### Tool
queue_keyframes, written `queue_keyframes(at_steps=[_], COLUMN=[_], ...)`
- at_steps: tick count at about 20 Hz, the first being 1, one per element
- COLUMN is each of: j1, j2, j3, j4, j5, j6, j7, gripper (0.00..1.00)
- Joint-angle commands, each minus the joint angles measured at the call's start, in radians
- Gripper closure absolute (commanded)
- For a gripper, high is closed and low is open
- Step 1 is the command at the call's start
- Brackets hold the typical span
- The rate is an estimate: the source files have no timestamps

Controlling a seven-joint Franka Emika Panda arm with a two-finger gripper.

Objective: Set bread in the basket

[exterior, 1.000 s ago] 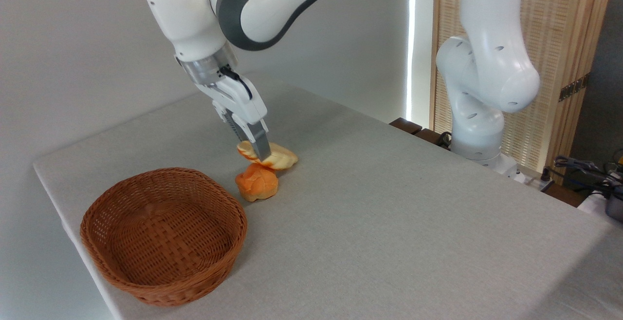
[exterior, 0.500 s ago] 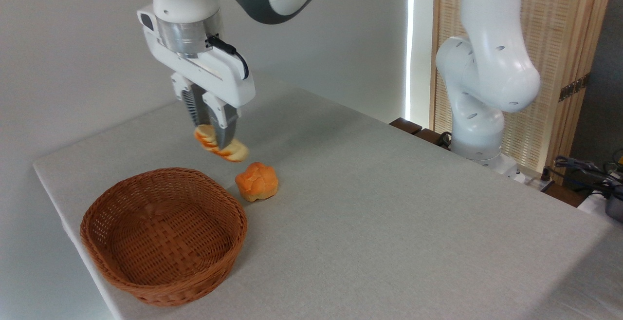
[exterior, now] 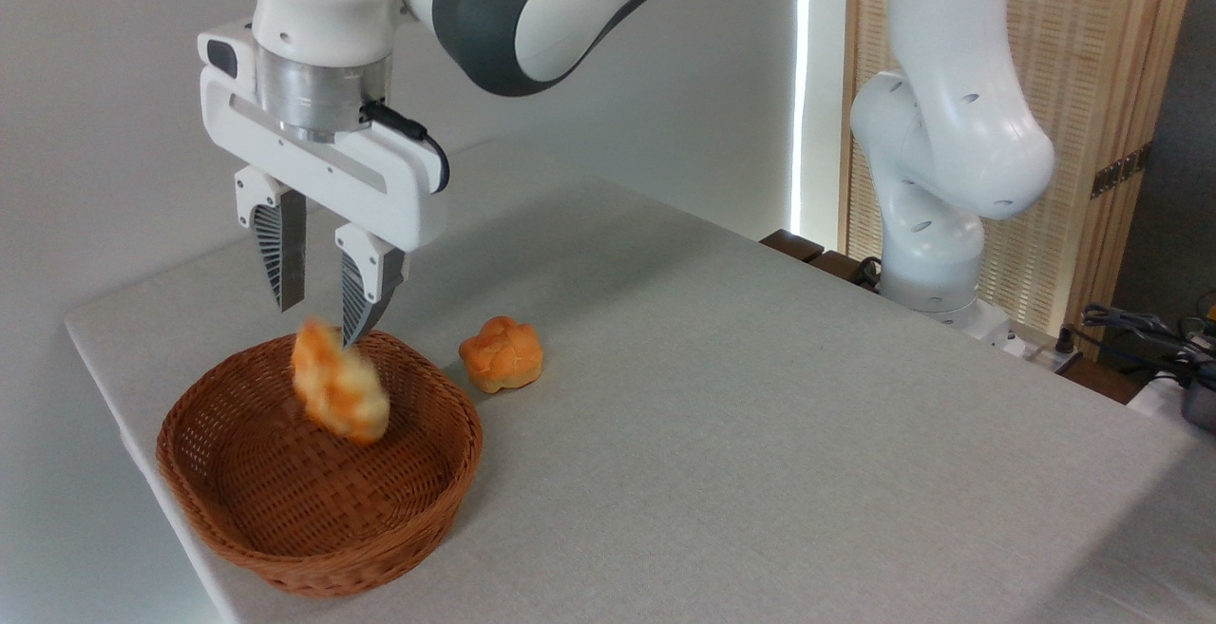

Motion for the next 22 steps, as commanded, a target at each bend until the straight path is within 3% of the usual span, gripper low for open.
queue_keyframes(at_steps=[1,5,9,11,14,17,22], j1=[-0.007,-0.01,-0.025,-0.025,-0.025,-0.025,-0.025], j2=[0.018,0.013,0.01,0.009,0.009,0.009,-0.01], j3=[0.005,0.0,-0.026,-0.038,-0.036,-0.036,-0.04], j4=[0.024,0.022,0.021,0.019,0.016,0.011,-0.015], j5=[-0.014,0.019,0.18,0.228,0.236,0.282,0.279], j6=[0.006,-0.014,-0.148,-0.21,-0.238,-0.23,-0.212], j7=[-0.011,-0.005,0.05,0.129,0.206,0.24,0.24], gripper=[0.0,0.0,0.0,0.0,0.0,0.0,0.0])
